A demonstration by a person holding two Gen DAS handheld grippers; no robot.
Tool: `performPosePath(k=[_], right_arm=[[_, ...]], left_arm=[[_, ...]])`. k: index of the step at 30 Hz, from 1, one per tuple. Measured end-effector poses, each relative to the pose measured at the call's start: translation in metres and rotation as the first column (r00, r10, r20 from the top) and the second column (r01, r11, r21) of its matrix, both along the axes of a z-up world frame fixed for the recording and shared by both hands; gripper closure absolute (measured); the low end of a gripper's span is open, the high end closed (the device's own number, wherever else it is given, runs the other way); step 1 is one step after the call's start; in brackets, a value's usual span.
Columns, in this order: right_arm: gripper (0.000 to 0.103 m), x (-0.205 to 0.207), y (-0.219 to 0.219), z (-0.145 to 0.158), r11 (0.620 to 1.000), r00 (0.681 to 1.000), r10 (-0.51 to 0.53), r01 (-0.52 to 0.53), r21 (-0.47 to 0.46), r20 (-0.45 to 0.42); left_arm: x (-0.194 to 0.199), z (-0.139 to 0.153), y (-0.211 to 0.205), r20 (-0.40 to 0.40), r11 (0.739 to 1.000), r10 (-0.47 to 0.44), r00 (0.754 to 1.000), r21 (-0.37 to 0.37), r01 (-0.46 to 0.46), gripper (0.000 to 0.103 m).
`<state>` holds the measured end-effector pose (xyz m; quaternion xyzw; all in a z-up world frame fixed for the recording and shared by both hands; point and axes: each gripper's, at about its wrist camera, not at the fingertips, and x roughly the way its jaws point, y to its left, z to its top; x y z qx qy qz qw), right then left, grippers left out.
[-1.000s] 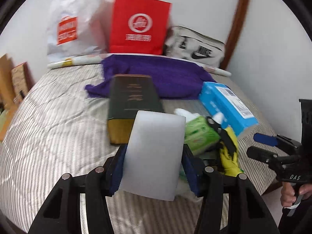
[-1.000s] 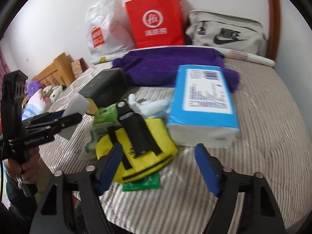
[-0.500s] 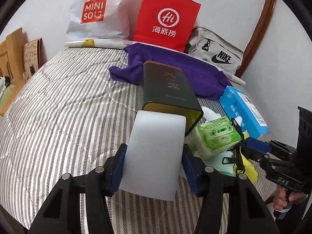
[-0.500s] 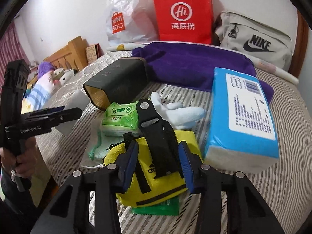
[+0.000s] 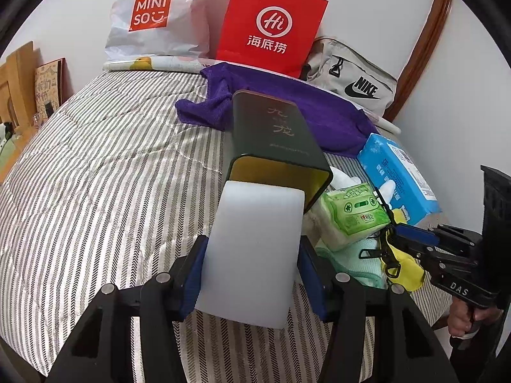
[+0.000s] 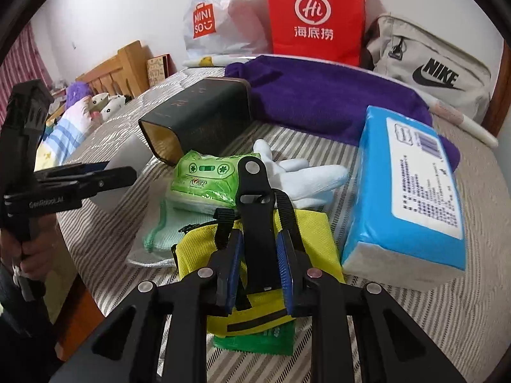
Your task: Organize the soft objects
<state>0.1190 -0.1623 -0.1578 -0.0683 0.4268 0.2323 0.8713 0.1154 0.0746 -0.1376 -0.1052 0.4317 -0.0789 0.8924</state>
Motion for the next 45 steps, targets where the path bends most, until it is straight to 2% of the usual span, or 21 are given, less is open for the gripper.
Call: performPosePath(k=[6,10,11,12,18,22,27,31,35,39,45], right_arm=[[0.082,0.013,-0.012,-0.008,0.994,0.998,0.016,-0.009,0.110,-0.066],[0.085,0.003,-0.017,0.001,0.992,0.999,0.012,-0.008,0.125,-0.032],[0.088,0.000,-0.019,0.004,0.992,1.000,0.008,-0.004,0.129,-0.025],[0.098,-0.004,-0.021,0.008,0.990,1.000,0.004,-0.001,0.139,-0.019],[0.099,-0.015,-0.036,0.010,0.991,1.000,-0.021,0.024,0.132,-0.019],[0.095,-0.008,-0.040,0.006,0.984,0.999,-0.019,0.026,0.178,-0.045],[0.096,0.005,-0.026,0.000,0.983,0.998,-0.004,0.016,0.181,-0.064],[0.100,-0.003,-0.025,0.003,0.986,1.000,-0.007,0.011,0.165,-0.022],[0.100,-0.026,-0.044,0.013,0.987,0.999,-0.038,0.036,0.158,0.007],[0.100,-0.046,-0.071,0.016,0.984,0.995,-0.101,0.098,0.149,0.014],[0.100,-0.056,-0.091,-0.002,0.984,0.990,-0.139,0.141,0.112,-0.022]], left_arm=[[-0.004,0.003,-0.003,0.003,1.000,-0.005,1.000,0.014,0.005,0.050],[-0.008,0.006,-0.004,0.004,1.000,-0.001,1.000,0.019,0.001,0.050],[-0.009,0.007,-0.004,0.004,1.000,0.002,1.000,0.024,-0.002,0.050],[-0.009,0.007,-0.005,0.004,1.000,0.006,1.000,0.030,-0.006,0.050],[-0.012,0.007,-0.007,-0.006,0.999,0.016,1.000,0.044,-0.016,0.050],[-0.015,0.008,-0.008,-0.012,0.999,0.016,1.000,0.047,-0.015,0.050],[-0.018,0.011,-0.007,-0.006,0.998,0.030,1.000,0.058,-0.030,0.050],[-0.019,0.011,-0.004,0.000,0.995,0.052,0.999,0.082,-0.052,0.050],[-0.017,0.007,-0.001,-0.010,0.996,0.062,0.998,0.068,-0.061,0.050],[-0.015,0.004,-0.005,-0.021,0.994,0.064,0.998,0.086,-0.062,0.050],[-0.013,-0.001,-0.010,-0.033,0.991,0.066,0.997,0.115,-0.062,0.050]])
